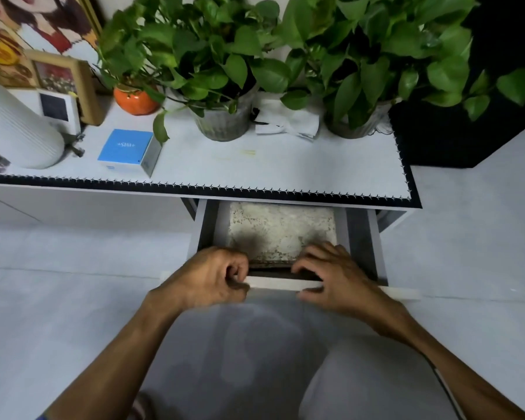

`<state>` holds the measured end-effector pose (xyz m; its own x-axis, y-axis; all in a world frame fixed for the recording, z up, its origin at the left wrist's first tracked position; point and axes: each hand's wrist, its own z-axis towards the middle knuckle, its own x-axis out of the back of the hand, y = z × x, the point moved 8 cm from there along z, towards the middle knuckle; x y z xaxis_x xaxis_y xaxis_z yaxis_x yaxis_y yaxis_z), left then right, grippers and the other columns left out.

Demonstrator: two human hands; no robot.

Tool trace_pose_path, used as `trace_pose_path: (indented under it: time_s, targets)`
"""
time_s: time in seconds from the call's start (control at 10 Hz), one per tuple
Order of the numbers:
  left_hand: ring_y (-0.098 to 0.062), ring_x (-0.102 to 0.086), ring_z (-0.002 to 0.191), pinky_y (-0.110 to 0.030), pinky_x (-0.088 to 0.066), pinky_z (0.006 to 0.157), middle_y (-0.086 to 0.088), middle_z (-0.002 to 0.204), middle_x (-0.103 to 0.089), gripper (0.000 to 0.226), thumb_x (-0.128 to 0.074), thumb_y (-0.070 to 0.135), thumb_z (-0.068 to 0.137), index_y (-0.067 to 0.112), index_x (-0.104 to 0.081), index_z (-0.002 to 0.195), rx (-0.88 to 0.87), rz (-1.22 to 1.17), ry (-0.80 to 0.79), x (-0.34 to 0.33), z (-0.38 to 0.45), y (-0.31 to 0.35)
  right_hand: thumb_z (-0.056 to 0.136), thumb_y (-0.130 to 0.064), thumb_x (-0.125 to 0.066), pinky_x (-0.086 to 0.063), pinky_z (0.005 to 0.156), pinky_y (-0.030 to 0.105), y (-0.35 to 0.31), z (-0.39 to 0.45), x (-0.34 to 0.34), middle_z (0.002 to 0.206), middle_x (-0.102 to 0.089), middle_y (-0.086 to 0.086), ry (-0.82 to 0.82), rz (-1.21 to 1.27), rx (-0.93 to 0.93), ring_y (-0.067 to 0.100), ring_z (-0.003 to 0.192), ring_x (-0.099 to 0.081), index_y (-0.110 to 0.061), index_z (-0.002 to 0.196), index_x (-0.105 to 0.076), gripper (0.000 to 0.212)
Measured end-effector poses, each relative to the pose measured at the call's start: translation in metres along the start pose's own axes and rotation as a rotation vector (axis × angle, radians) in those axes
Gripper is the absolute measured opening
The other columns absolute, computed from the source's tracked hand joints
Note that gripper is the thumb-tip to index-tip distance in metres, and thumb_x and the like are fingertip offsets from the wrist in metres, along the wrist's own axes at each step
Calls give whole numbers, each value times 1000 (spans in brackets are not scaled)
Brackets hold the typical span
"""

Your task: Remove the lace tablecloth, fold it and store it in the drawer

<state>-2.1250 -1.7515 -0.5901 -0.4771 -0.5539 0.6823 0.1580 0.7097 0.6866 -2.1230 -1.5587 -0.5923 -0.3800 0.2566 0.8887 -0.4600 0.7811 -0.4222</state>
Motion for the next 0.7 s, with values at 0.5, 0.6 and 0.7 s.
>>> trace_pose_path:
  time_s: [0.5, 0.6, 0.7]
  targets:
    - [-18, -44, 130, -30, -40, 106, 5, 147, -43, 67, -76, 26, 83, 27, -43, 141, 345, -154, 331, 33, 31, -67, 79, -22, -74, -39, 106, 36, 101, 7, 18, 144, -45, -5, 233, 183, -354, 21, 133, -38, -29, 140, -42, 69]
    - [-16, -48, 119, -29, -39, 98, 9, 144, -44, 62, -74, 28, 84, 38, -42, 136, 392, -231, 214, 41, 38, -76, 82, -23, -74, -41, 98, 30, 123, 8, 17, 142, -42, -15, 93, 398, -388, 14, 134, -33, -42, 136, -36, 69]
    - [-15, -51, 121, -30, -42, 101, 9, 143, -46, 56, -70, 29, 88, 42, -44, 135, 406, -185, -139, 48, 33, -63, 81, -21, -76, -45, 96, 33, 128, 2, 31, 137, -52, -13, 104, 679, -435, 17, 129, -47, -42, 130, -47, 61]
